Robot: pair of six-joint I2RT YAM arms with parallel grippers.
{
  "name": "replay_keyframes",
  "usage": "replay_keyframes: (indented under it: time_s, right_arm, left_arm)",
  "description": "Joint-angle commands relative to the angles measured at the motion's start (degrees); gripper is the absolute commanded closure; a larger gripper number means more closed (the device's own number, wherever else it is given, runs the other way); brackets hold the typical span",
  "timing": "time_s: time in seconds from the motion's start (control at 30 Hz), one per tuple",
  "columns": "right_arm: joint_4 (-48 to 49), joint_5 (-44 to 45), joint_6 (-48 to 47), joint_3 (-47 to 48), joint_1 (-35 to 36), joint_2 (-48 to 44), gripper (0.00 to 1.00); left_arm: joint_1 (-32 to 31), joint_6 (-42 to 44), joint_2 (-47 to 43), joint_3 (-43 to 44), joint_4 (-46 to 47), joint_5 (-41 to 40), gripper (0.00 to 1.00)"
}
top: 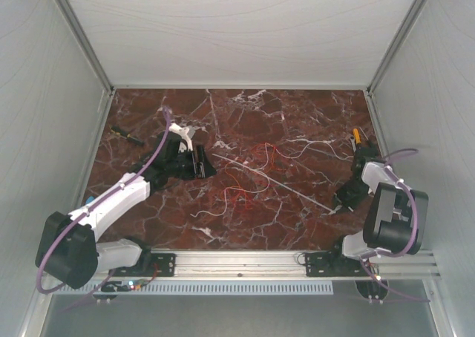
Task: Zip-tie the wires
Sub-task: Pick up the ribbon at the center of the board.
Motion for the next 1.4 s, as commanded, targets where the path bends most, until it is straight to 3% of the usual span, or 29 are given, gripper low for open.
replay_keyframes:
  time_s: [0.0,0.1,0.3,0.53,0.8,1.0,1.37]
  right_arm:
    - [-0.57,0.74,0.19,-0.56,0.65,-1.32,0.84]
    - [-0.74,0.66,0.03,-0.40,0.90,-1.44,0.85]
    - [-2.13,0.60,0.06,0.01,1.68,-2.34,0.76]
    - [-1.63,1.76,0.81,-0.28,2.72,-2.08,0.84]
    - [0.68,3.02,0.39,-0.81,2.12,1.41,0.85]
    - [1.12,2.59,0.16,-0.84,2.01,1.53,1.00]
    - [-6.96,0.01,2.12,7.12,4.73,-4.49,1.00]
  left_arm:
    - [-0.20,0.36,0.08,1.65,2.90,0.47,0.40]
    - [-0.20,0.37,0.16,1.74,2.99,0.48,0.40]
    - [-0.20,0.21,0.44,1.59,3.32,0.58,0.40]
    - [-0.20,0.28,1.11,1.70,3.84,0.98,0.40]
    - [-0.27,0.66,0.47,1.76,3.13,0.71,0.41]
    - [-0.20,0.55,-0.40,1.14,2.80,0.47,0.41]
    - [-0.25,0.99,1.06,5.72,0.76,1.27,0.41]
